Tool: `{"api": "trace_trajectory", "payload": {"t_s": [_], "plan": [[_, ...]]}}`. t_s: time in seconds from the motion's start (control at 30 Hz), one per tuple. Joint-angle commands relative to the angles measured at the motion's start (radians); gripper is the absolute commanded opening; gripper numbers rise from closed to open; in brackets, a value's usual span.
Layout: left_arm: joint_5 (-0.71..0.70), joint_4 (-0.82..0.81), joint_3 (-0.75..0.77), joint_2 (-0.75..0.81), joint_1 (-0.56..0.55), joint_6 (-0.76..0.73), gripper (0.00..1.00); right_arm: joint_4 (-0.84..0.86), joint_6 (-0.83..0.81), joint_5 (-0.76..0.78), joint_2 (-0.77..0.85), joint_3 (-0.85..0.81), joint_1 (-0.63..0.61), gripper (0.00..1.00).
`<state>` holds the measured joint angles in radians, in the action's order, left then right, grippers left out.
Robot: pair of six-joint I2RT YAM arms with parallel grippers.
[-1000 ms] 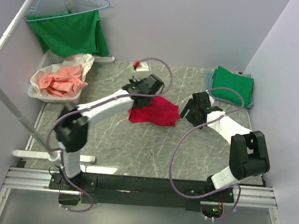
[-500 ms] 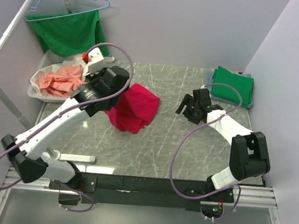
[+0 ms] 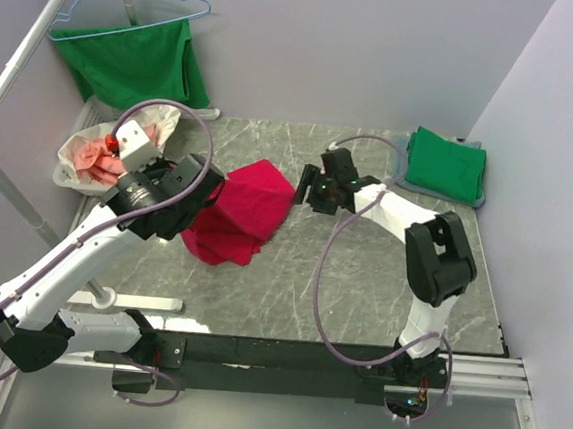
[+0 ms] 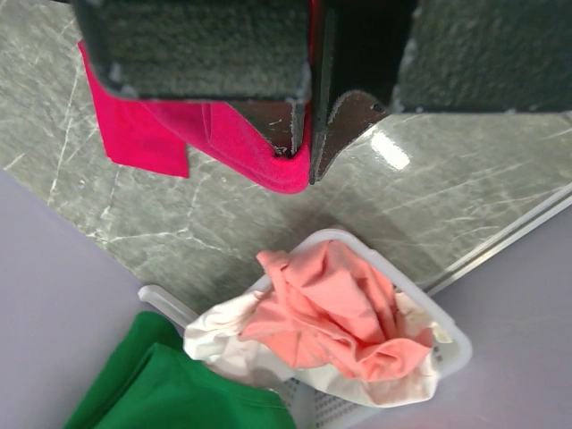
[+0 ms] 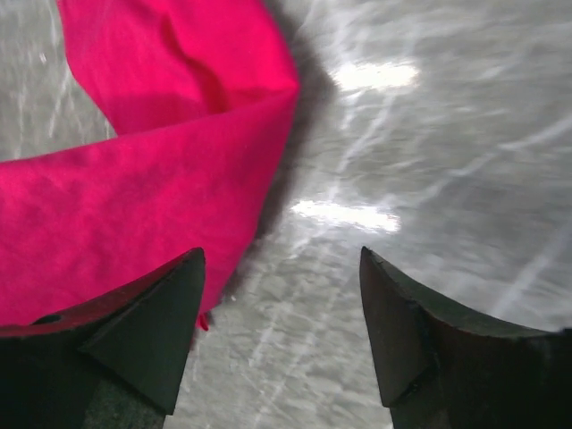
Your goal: Fold and stack the t-shirts
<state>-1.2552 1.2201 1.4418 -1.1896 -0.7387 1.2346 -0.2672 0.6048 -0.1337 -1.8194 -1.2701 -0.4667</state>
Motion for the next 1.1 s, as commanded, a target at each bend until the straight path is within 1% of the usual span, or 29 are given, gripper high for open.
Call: {"api": "trace_trajectory", "payload": {"t_s": [0.0,0.03,0.07,0.13,0.17,0.27,0.43,0.53,0.7,0.8,0.9,0.97,1.0,1.03,1.07], "plan": [[-0.076,0.131,0.049,0.05,0.004,0.115,0.01,0.023,0.009,-0.036,-0.072,-0.07,-0.032,0.72],[-0.078,0.14,0.052,0.051,0.004,0.13,0.01,0.031,0.012,-0.049,-0.083,-0.075,-0.036,0.7],[-0.078,0.14,0.054,0.062,0.004,0.121,0.01,0.045,0.012,-0.058,-0.095,-0.081,-0.038,0.65],[-0.079,0.119,0.051,0.068,0.004,0.092,0.01,0.059,0.01,-0.079,-0.122,-0.097,-0.049,0.61],[-0.078,0.114,0.049,0.074,0.004,0.085,0.01,0.068,0.006,-0.087,-0.132,-0.104,-0.055,0.57],[-0.069,0.104,0.043,0.081,0.005,0.068,0.01,0.091,0.001,-0.119,-0.162,-0.121,-0.073,0.54],[-0.049,0.073,0.026,0.079,0.005,0.028,0.01,0.144,0.007,-0.165,-0.184,-0.114,-0.089,0.53],[-0.027,0.038,0.011,0.074,0.004,0.008,0.01,0.197,0.024,-0.207,-0.196,-0.104,-0.092,0.56],[0.008,0.032,-0.014,0.065,0.005,0.008,0.01,0.218,0.041,-0.253,-0.261,-0.149,-0.093,0.56],[0.02,0.035,-0.029,0.065,0.005,0.012,0.01,0.206,0.046,-0.265,-0.31,-0.192,-0.096,0.53],[0.02,0.038,-0.038,0.071,0.005,0.019,0.01,0.195,0.041,-0.267,-0.333,-0.21,-0.096,0.46],[0.017,0.044,-0.04,0.071,0.004,0.022,0.01,0.192,0.041,-0.262,-0.331,-0.207,-0.096,0.33],[0.013,0.048,-0.04,0.071,0.005,0.022,0.01,0.189,0.036,-0.254,-0.33,-0.204,-0.095,0.24],[0.008,0.053,-0.032,0.071,0.005,0.023,0.01,0.183,0.035,-0.248,-0.325,-0.196,-0.096,0.05],[0.005,0.059,-0.028,0.071,0.005,0.029,0.01,0.18,0.032,-0.239,-0.31,-0.189,-0.095,0.0]]}}
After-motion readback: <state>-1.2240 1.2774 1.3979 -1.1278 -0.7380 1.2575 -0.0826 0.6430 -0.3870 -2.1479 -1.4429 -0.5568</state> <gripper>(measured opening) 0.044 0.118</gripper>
